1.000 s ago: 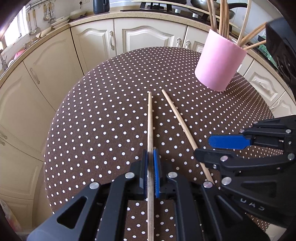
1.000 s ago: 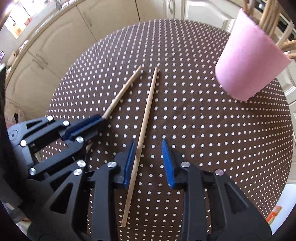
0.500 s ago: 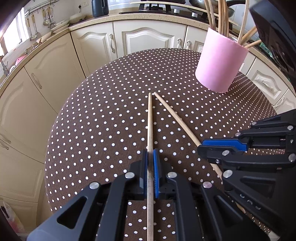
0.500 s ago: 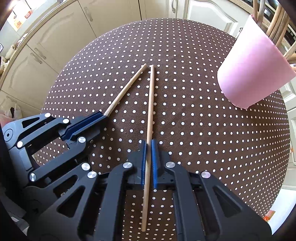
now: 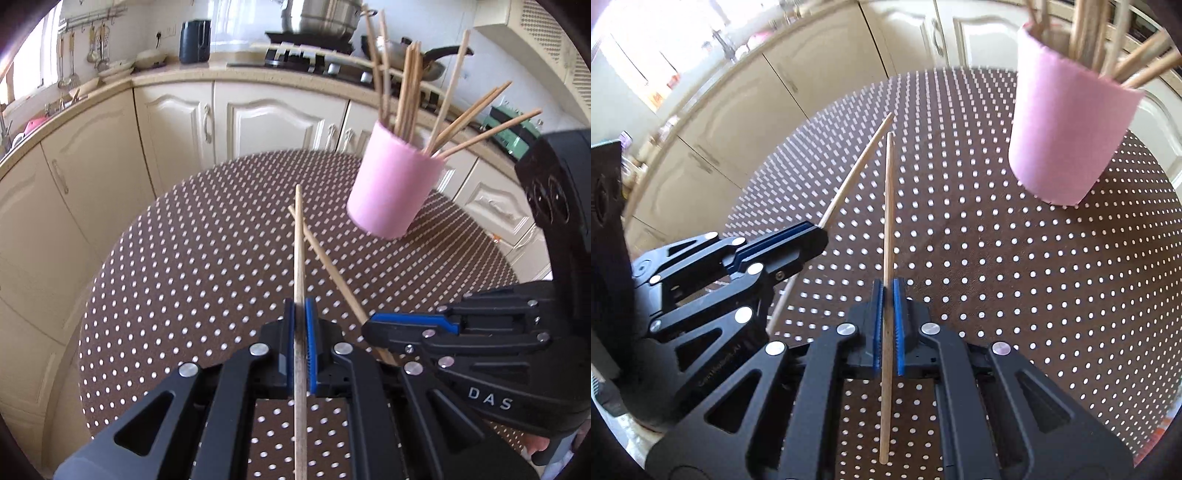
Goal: Organize utensils
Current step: 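Lift both chopsticks upright and carry them over the pink cup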
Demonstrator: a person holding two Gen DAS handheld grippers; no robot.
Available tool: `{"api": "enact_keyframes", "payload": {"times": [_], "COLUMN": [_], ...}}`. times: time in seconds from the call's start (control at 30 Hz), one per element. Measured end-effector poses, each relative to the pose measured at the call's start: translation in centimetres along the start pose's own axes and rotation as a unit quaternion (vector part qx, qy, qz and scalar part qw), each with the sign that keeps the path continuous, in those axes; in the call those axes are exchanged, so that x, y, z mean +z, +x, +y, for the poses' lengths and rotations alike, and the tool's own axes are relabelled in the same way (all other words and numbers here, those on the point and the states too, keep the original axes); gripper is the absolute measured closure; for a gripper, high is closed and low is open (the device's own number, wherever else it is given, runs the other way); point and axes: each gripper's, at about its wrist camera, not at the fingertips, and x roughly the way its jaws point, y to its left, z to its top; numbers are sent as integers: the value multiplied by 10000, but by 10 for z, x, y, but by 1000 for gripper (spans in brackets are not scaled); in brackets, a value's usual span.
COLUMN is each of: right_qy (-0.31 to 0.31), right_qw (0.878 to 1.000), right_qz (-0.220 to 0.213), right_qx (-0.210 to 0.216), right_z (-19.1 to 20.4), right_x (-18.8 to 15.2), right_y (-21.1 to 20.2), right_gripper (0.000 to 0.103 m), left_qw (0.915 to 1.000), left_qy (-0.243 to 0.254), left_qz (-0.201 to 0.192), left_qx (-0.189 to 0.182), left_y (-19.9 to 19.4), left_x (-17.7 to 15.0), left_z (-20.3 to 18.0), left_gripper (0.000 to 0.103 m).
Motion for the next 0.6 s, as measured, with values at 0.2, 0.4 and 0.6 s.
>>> {"api": "enact_keyframes", "payload": {"times": [0.2,0.4,0.6], "right_qy": [62,191,215], "right_qw": [9961,9850,9702], "right_qz": [-812,-1645,-2367], "right_qx": [341,486,482], "right_z": [-20,-52,-62], "right_x": [-14,-27,-24], "right_y": [-49,-92,-118], "right_gripper": [97,97,97], "left_qw": [9963,9881,9745], "left_qy": [258,185,295], "left_qz": [-748,-1363,-2103], "left_qx": [-329,-688,-732], "left_y": [-22,-31,-35], "left_x": [8,24,47], "left_z": [-26,-44,-65], "left_gripper": [97,97,97]}}
